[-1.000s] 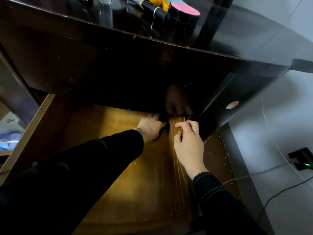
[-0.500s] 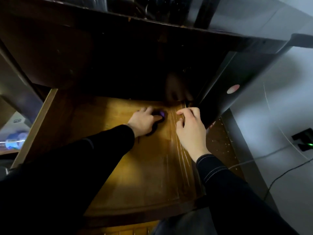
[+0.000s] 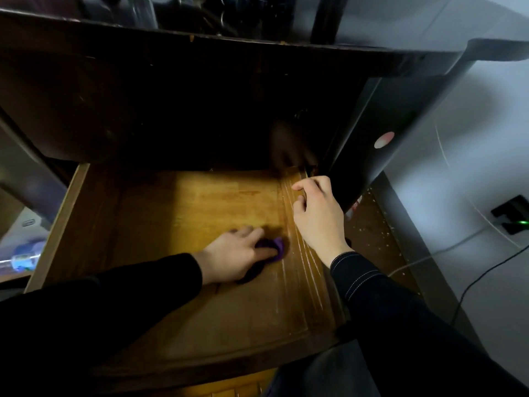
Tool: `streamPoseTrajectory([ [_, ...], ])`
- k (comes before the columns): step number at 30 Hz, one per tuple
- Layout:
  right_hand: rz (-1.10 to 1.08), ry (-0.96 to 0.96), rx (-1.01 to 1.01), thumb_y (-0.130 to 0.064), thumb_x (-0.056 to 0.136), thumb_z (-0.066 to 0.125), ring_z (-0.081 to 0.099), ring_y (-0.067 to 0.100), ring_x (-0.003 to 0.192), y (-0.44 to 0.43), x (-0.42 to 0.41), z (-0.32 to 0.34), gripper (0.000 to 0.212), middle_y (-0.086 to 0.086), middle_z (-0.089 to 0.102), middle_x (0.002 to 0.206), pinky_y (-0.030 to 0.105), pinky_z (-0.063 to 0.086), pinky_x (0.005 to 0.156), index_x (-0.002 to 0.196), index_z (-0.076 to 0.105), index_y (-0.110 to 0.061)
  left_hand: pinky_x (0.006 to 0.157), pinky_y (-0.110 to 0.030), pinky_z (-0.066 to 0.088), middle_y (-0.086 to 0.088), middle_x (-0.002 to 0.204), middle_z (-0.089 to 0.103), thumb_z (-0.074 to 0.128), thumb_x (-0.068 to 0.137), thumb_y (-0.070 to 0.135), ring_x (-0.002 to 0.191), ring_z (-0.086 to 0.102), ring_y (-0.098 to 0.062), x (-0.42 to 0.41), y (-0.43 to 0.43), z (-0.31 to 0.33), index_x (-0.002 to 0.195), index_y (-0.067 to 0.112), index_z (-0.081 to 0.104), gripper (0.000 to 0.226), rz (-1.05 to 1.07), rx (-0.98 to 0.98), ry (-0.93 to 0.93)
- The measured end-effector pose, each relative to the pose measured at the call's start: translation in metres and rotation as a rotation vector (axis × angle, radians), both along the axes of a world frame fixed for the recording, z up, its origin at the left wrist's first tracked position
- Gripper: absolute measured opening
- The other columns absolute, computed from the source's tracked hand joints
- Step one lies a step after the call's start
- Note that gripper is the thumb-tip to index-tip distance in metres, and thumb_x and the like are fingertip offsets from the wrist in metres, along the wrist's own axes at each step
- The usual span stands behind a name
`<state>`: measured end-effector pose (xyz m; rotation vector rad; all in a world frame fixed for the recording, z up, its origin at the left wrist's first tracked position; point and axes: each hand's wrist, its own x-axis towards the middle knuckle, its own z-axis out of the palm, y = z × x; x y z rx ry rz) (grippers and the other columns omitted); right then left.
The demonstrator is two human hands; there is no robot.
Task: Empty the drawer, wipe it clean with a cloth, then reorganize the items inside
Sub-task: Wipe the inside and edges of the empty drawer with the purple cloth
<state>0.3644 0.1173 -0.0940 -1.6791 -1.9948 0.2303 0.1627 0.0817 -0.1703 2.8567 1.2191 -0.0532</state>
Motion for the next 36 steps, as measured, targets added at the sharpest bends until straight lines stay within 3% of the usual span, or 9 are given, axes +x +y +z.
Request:
streamPoseTrajectory([
  [4,-0.008,0.0,-0.008,-0.019,0.1,0.053,0.062,0.013,0.078,-0.001,0.0,0.002,0.022,-0.002,0.043,0.131,0.033,0.057,0.072,0.12,0.058,-0.022,0.088,-0.044,0.052,-0.008,0.125,0.039,0.046,0.1,0.038,0.113,0.046,-0.032,0.004,0.046,0.011,0.152,0.037,0.035,0.053,0.362,0.002,0.006],
  [6,-0.006,0.001,-0.008,-0.019,0.1,0.053,0.061,0.013,0.077,-0.001,0.0,0.002,0.022,-0.002,0.043,0.131,0.034,0.058,0.072,0.121,0.058,-0.022,0.087,-0.044,0.052,-0.009,0.128,0.038,0.044,0.101,0.038,0.113,0.045,-0.032,0.007,0.046,0.011,0.152,0.034,0.034,0.052,0.395,0.036,0.041],
  [9,-0.005,0.012,-0.011,-0.019,0.1,0.053,0.061,0.013,0.076,-0.001,0.0,0.002,0.022,-0.002,0.044,0.13,0.034,0.058,0.071,0.121,0.058,-0.022,0.082,-0.043,0.055,-0.012,0.13,0.042,0.047,0.099,0.037,0.109,0.049,-0.032,0.004,0.008,0.007,0.149,0.029,0.039,0.052,0.232,0.015,0.001],
  [13,-0.006,0.017,-0.008,-0.017,0.099,0.053,0.061,0.013,0.077,0.0,0.0,0.001,0.022,-0.001,0.044,0.129,0.031,0.056,0.07,0.121,0.059,-0.02,0.058,-0.035,0.054,-0.01,0.114,0.05,0.059,0.091,0.034,0.089,0.054,-0.026,-0.02,-0.059,0.001,0.141,0.025,0.049,0.052,-0.086,0.016,-0.007],
  [17,-0.008,0.017,-0.015,-0.017,0.099,0.053,0.061,0.014,0.077,0.0,-0.001,0.001,0.022,-0.001,0.043,0.129,0.029,0.055,0.069,0.12,0.059,-0.021,0.052,-0.031,0.05,-0.007,0.111,0.05,0.059,0.091,0.034,0.084,0.053,-0.021,-0.032,-0.064,-0.001,0.141,0.03,0.048,0.051,-0.19,0.037,0.023],
  [20,-0.003,0.011,-0.016,-0.017,0.099,0.052,0.061,0.015,0.079,0.0,-0.002,0.003,0.023,-0.001,0.043,0.129,0.034,0.057,0.071,0.121,0.059,-0.021,0.058,-0.035,0.053,-0.011,0.113,0.053,0.057,0.093,0.033,0.089,0.057,-0.029,-0.017,-0.034,0.0,0.141,0.027,0.053,0.048,-0.028,0.05,-0.014],
  [25,-0.006,-0.006,-0.019,-0.018,0.1,0.051,0.061,0.016,0.08,-0.002,-0.003,0.005,0.024,0.0,0.043,0.129,0.036,0.058,0.072,0.123,0.058,-0.021,0.081,-0.04,0.053,-0.012,0.136,0.042,0.043,0.099,0.037,0.11,0.05,-0.032,0.023,0.004,0.011,0.15,0.027,0.038,0.052,0.266,0.013,-0.03],
  [32,-0.011,-0.005,-0.008,-0.016,0.099,0.051,0.058,0.012,0.07,-0.001,-0.002,0.002,0.024,-0.001,0.045,0.128,0.027,0.05,0.063,0.121,0.06,-0.02,0.057,-0.033,0.049,-0.007,0.114,0.046,0.058,0.091,0.031,0.089,0.051,-0.024,0.012,-0.065,0.007,0.142,0.025,0.046,0.053,-0.305,-0.018,-0.012],
  [36,-0.01,-0.008,0.0,-0.017,0.099,0.052,0.058,0.012,0.068,0.0,-0.001,0.0,0.023,-0.001,0.045,0.128,0.024,0.044,0.06,0.12,0.06,-0.021,0.059,-0.034,0.049,-0.008,0.118,0.045,0.054,0.094,0.031,0.094,0.051,-0.027,0.013,-0.048,0.006,0.145,0.027,0.044,0.052,-0.282,-0.012,0.045],
])
